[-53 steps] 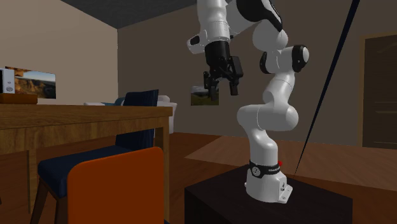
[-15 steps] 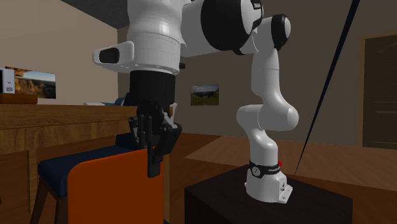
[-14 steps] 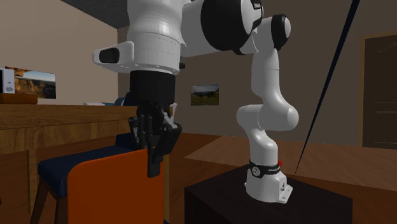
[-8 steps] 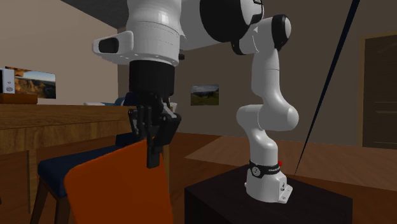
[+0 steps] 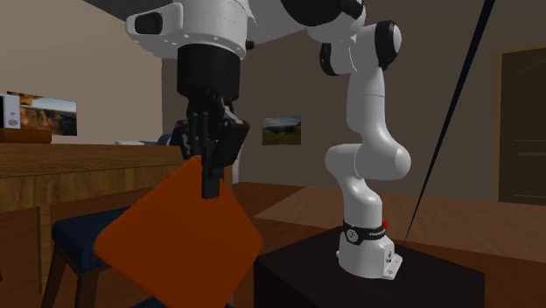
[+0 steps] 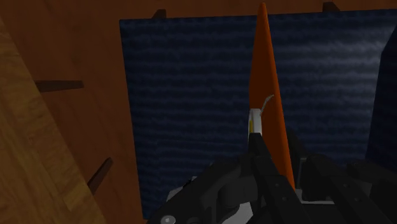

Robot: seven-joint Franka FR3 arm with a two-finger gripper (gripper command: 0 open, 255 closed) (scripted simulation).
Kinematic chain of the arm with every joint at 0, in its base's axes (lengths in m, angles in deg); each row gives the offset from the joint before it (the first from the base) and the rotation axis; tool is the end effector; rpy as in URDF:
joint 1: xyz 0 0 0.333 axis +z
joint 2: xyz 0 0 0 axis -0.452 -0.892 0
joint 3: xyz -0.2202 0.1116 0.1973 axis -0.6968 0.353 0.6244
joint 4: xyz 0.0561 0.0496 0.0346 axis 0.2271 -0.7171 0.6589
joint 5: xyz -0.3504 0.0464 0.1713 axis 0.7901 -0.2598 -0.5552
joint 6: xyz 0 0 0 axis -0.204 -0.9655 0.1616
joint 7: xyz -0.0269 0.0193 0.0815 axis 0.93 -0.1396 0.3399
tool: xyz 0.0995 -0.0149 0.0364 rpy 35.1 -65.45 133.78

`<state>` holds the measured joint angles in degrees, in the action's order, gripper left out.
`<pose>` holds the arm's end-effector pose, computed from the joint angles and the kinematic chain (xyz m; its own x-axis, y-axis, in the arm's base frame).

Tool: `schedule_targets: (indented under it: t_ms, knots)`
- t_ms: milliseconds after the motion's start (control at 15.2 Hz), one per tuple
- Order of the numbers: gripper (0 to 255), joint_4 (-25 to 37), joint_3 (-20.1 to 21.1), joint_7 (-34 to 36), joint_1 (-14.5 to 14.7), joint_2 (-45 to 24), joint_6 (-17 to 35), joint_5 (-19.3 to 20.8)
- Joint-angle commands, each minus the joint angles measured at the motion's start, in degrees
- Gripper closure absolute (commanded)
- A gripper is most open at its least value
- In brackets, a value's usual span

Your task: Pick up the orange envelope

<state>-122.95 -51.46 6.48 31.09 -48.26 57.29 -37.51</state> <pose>0.5337 0.0932 0.4840 0.9849 0.1731 0.0072 0.1723 -0.9829 0.0651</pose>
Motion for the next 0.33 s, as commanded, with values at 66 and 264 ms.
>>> schedule_targets:
  t_ms: [66, 264]
  knots:
    - [255, 1.82, 0.01, -0.16, 0.01, 0.49, -2.3, -0.11]
    - [255, 2.57, 0.01, -0.22, 0.01, 0.62, -3.17, -0.14]
